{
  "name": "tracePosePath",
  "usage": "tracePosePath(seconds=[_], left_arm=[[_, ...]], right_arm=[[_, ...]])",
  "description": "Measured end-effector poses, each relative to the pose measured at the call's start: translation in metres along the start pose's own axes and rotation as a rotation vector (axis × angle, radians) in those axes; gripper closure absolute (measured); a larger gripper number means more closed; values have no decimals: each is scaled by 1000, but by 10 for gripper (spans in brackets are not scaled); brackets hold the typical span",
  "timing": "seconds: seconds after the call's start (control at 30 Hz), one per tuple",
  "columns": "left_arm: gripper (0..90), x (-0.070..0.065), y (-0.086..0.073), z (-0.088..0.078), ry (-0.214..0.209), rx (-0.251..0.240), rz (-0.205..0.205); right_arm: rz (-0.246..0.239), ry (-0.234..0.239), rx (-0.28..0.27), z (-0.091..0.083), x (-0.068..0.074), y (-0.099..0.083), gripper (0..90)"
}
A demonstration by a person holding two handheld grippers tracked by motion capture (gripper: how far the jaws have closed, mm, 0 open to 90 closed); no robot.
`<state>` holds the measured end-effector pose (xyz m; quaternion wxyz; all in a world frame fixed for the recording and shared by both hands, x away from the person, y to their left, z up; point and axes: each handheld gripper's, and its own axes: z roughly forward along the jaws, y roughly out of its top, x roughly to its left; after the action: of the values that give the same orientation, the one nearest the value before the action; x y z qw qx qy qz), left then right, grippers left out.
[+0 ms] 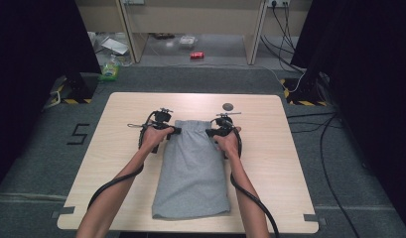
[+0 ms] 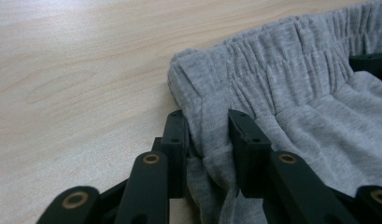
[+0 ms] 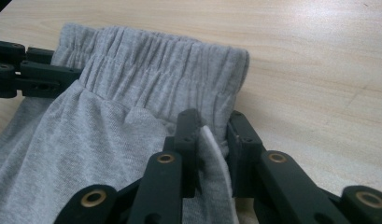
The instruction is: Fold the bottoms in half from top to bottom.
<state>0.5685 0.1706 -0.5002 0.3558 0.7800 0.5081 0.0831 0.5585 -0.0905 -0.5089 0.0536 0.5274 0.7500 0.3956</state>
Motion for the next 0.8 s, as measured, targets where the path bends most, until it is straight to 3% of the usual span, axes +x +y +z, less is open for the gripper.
tracePosePath(seconds=[0.1, 0.2, 0.37, 0.57, 0.8], left_arm=[[711, -3, 2, -2, 10, -4, 23], [719, -4, 5, -6, 5, -14, 21], [728, -4, 13, -14, -9, -72, -1], [730, -9, 31, -31, -17, -127, 7], [731, -19, 45, -61, -51, -190, 63]], right_arm=[[7, 4, -11, -2, 0, 0, 787], [10, 8, -30, -6, 1, 3, 792], [22, 21, -84, -17, 1, 10, 797], [20, 37, -150, -34, 2, 26, 799], [-4, 84, -225, -56, 4, 36, 798]])
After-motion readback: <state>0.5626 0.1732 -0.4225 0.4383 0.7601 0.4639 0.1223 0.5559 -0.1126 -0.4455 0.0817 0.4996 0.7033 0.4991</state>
